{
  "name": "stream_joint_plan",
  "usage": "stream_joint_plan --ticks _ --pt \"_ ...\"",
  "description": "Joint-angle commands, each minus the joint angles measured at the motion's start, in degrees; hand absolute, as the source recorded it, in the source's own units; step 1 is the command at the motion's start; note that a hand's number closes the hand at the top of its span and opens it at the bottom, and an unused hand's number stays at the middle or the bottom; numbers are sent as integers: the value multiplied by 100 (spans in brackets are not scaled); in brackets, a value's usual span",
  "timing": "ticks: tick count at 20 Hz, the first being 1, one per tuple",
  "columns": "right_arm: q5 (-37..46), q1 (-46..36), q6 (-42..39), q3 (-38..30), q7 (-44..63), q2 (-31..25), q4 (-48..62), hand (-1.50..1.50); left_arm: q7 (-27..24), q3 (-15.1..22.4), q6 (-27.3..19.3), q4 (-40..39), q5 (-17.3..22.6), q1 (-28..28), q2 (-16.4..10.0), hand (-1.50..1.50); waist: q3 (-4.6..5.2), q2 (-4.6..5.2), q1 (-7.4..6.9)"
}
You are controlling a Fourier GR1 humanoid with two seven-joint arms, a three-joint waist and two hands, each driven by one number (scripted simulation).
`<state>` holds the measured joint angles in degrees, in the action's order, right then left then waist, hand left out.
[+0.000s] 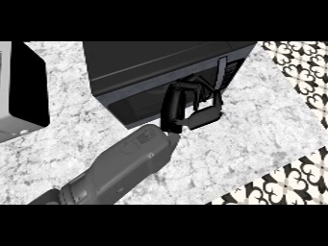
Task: Pick up the milk, place it into the microwave and close the microwave
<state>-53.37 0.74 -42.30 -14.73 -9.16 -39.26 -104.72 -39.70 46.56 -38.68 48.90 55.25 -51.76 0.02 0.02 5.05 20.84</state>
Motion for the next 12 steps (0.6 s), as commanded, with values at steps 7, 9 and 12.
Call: stream_joint_plan --ticks 7,9,12 --pt "-245 -23 -85 -54 122 -254 -35 -150 44 -187 152 -579 309 -350 -2 150 12 61 64" --pt "-340 -76 -157 -44 107 -278 28 -150 -61 -75 267 -518 275 -413 -2 150 3 82 28" --pt "-517 -162 -175 -29 81 -295 -28 -150 168 182 122 -808 167 -527 -2 150 -23 59 44"
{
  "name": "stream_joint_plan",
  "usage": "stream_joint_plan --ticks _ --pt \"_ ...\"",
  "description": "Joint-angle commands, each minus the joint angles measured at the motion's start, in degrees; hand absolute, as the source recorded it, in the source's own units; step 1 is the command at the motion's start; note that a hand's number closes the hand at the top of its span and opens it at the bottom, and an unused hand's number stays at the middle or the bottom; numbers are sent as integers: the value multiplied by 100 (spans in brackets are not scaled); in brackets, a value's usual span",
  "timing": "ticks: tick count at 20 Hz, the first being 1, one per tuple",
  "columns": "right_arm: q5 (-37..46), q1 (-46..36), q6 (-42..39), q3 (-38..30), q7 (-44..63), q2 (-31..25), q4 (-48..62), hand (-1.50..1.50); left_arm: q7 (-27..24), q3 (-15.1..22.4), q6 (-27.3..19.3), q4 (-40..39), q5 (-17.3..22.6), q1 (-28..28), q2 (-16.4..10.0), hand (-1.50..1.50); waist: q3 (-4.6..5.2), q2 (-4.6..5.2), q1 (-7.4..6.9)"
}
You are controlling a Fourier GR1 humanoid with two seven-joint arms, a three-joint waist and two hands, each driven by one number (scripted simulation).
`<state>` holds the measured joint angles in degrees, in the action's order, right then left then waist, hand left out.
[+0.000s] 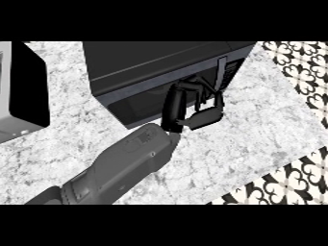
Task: Pick up the milk, place it into the microwave and close the microwave
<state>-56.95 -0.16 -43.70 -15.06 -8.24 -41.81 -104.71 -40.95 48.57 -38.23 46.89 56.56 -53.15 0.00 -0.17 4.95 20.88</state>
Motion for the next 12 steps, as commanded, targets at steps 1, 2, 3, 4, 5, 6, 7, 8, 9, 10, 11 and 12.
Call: stream_joint_plan --ticks 1,2,3,4,5,6,7,8,9,10,11,12 --pt "-224 -38 -123 39 13 -80 -30 -150 295 44 10 -682 32 -330 0 150 -8 68 51" --pt "-266 -64 -171 71 6 -83 -25 -150 294 42 -27 -718 28 -366 0 150 -11 84 8" --pt "-300 -21 -177 93 29 -95 -48 -150 389 64 -32 -816 54 -341 0 150 -9 69 -13" --pt "-350 6 -270 112 36 -127 -41 -150 451 73 -156 -825 101 -360 0 150 -15 38 -14" --pt "-376 -12 -240 139 55 -135 -53 -150 472 113 -208 -871 113 -314 0 150 -9 70 -33" --pt "-401 14 -270 93 53 -175 -79 -150 456 73 -279 -921 171 -210 0 150 -2 53 -41" --pt "-453 9 -291 101 50 -186 -87 -150 478 77 -322 -923 185 -275 0 150 -2 39 -63" --pt "-489 -32 -289 60 48 -229 -53 -150 503 105 -325 -926 230 -251 0 150 3 30 -160" --pt "-499 46 -264 54 58 -219 -108 -150 528 117 -382 -978 272 -226 0 150 7 -17 -157" --pt "-565 48 -288 2 52 -264 -44 -150 531 117 -398 -1029 297 -203 0 150 5 19 -180" --pt "-597 43 -279 3 62 -287 -88 -150 523 147 -441 -1026 314 -242 0 150 12 -14 -222" --pt "-618 70 -274 -104 49 -330 -48 -150 581 183 -441 -1083 362 -190 0 150 9 -31 -244"
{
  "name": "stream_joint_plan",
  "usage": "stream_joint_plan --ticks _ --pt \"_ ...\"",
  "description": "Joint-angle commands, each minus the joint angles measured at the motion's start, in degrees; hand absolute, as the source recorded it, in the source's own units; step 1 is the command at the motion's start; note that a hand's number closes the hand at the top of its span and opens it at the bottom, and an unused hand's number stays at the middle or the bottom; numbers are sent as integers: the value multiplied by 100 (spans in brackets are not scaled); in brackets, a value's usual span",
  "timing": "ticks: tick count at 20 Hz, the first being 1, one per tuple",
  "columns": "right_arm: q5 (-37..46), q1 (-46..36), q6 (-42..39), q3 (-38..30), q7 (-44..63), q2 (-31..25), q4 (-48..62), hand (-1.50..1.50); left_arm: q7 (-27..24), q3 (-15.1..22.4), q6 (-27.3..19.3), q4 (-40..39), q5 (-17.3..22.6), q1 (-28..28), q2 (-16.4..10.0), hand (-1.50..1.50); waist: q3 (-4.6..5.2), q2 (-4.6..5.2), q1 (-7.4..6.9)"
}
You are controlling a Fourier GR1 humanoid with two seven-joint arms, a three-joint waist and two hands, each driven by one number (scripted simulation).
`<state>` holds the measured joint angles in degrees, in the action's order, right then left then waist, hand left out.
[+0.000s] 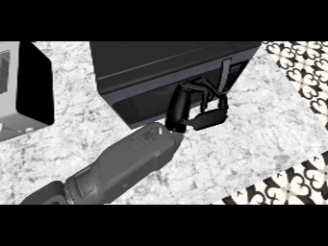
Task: Pick up the milk, place it into the microwave and close the microwave
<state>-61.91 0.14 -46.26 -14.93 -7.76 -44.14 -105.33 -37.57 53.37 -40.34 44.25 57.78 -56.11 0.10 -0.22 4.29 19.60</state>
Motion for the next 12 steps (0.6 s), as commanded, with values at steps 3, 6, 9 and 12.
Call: stream_joint_plan --ticks 3,6,9,12 --pt "-203 201 -37 -115 26 -107 -98 -150 266 -330 -396 -853 427 254 -9 150 24 -6 -165" --pt "-245 259 21 -159 43 -124 -76 -150 163 -322 -272 -839 543 314 -9 150 34 25 -354" --pt "-292 350 69 -230 53 -151 -181 -150 107 -235 -156 -861 636 386 -9 -150 40 13 -402" --pt "-334 467 118 -320 136 -281 -241 -150 104 -150 -137 -906 709 340 -9 -150 44 -9 -381"
